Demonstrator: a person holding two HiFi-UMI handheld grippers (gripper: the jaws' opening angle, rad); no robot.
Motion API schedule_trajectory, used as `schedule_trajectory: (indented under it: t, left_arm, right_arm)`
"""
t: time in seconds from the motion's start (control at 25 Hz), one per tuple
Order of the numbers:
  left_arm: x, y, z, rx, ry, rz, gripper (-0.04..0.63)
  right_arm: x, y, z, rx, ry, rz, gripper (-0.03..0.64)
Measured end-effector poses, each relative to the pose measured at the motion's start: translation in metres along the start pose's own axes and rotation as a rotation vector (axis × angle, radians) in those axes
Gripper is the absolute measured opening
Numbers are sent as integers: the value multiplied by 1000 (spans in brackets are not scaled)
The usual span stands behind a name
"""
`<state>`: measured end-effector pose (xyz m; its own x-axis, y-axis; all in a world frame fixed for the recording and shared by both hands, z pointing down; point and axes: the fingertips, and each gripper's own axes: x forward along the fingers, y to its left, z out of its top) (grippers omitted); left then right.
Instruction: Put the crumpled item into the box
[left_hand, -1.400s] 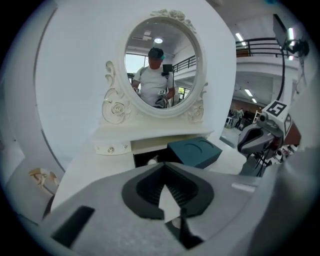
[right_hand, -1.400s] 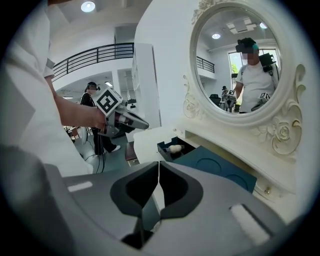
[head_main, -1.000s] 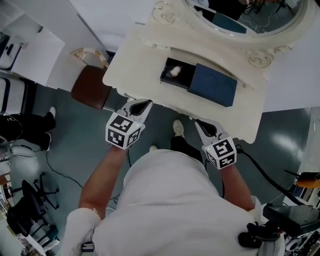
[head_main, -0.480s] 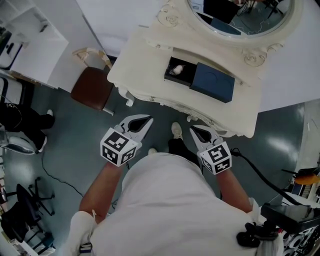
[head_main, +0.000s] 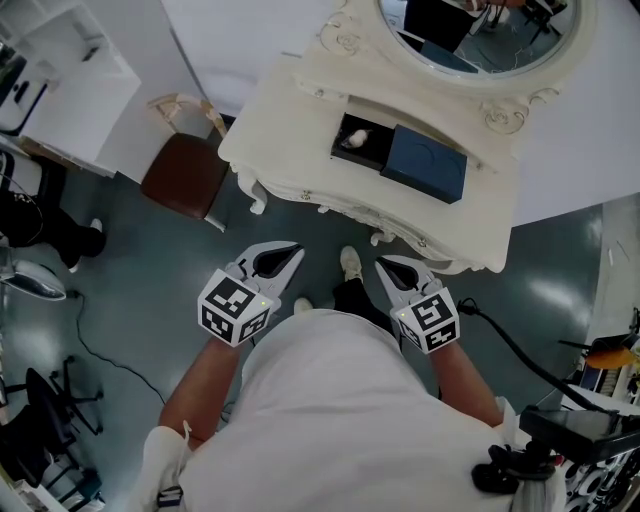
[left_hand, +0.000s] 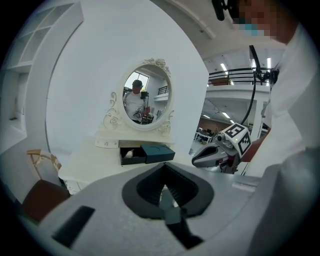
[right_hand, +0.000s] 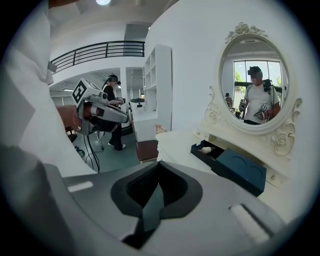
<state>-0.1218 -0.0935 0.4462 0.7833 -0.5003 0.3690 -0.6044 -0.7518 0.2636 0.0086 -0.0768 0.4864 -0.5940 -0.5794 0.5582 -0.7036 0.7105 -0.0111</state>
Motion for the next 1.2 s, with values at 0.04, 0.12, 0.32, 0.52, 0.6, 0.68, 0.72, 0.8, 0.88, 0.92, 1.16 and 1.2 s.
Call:
schedule_trajectory:
  t: [0.04, 0.12, 0.32, 0.52, 0.6, 0.68, 0.72, 0.8, 0.88, 0.92, 1.16, 1.2]
  left_arm:
    - [-3, -2, -1, -1, 0, -2, 2]
    - [-7, -5, -2, 1, 0, -7, 2]
    - [-14, -9, -3, 16, -7, -4, 2]
    - [-22, -10, -4, 20, -12, 0, 2]
    - [-24, -12, -3, 20, -14, 0, 1]
    - [-26, -14, -2, 21, -15, -1, 1]
    - [-27, -15, -2, 21, -16, -2, 2]
    - [-29, -18, -2, 22, -18, -5, 2]
    - [-30, -20, -1, 21, -19, -8, 2]
    - [-30, -22, -1, 21, -19, -8, 2]
    - [-31, -28, -3, 24, -16, -16, 2]
    - [-31, -29, -3, 24, -16, -17, 1]
  right_arm:
    - [-1, 3, 0, 0, 0, -1, 0]
    - [-2, 8, 1, -2, 0, -2, 1]
    - [-2, 16, 0, -7, -5, 0, 0]
    - [-2, 22, 2, -16, -4, 6, 0]
    - [-3, 23, 4, -20, -4, 6, 0]
    - [-5, 25, 5, -24, -4, 5, 1]
    - [-6, 26, 6, -26, -5, 5, 0]
    - [-7, 27, 7, -31, -6, 5, 0]
    - [-9, 28, 9, -36, -8, 6, 0]
    - [-10, 28, 9, -38, -8, 7, 0]
    - [-14, 31, 10, -47, -12, 4, 0]
    - [-14, 31, 10, -48, -12, 4, 0]
